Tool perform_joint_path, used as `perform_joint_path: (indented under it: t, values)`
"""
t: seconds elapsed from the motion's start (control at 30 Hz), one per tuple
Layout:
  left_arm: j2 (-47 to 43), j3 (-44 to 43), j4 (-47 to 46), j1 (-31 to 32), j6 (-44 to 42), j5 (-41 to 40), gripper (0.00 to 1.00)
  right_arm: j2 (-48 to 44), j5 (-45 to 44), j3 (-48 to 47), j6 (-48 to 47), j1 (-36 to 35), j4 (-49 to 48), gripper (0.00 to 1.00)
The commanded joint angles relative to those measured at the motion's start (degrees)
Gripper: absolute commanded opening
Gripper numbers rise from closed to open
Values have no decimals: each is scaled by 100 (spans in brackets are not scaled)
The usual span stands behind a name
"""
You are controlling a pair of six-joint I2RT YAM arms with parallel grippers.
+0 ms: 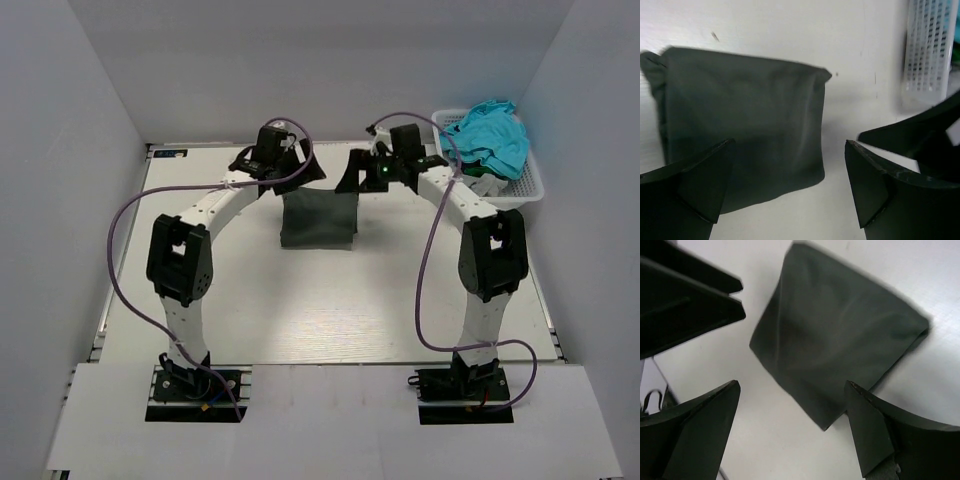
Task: Fold and stack the t-shirts
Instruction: Fold the long partially folded tshirt into a neat square
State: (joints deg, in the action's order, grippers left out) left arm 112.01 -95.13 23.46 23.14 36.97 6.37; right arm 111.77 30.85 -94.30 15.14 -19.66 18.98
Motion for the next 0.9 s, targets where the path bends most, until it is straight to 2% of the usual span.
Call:
perform_joint_path:
  t: [0.0,0.23,0.37,0.5,0.63,0.73,0.87]
  values:
    - [224,310,-351,51,188,1006,100,47,571,570,147,-178,-404,90]
    - [603,1223,-659,103,583,1332,100,362,914,1458,130,-450,-1133,90]
    - [419,1855,-449,103,583,1095,100,680,678,1773,-159,-521,-835,90]
    - [-72,2577,-448,103,530,980,100,505,659,2450,-292,-600,-975,90]
    - [-984,3369,-501,217,530,980,100,-267,563,3127,-327,-732,-1143,90]
    - [-1819,3712,-448,349,470,622,100,-951,370,3199,-502,-951,-889,90]
    - [-2559,3712,-167,402,469,24,100,-1420,281,3050,-555,-1110,-695,90]
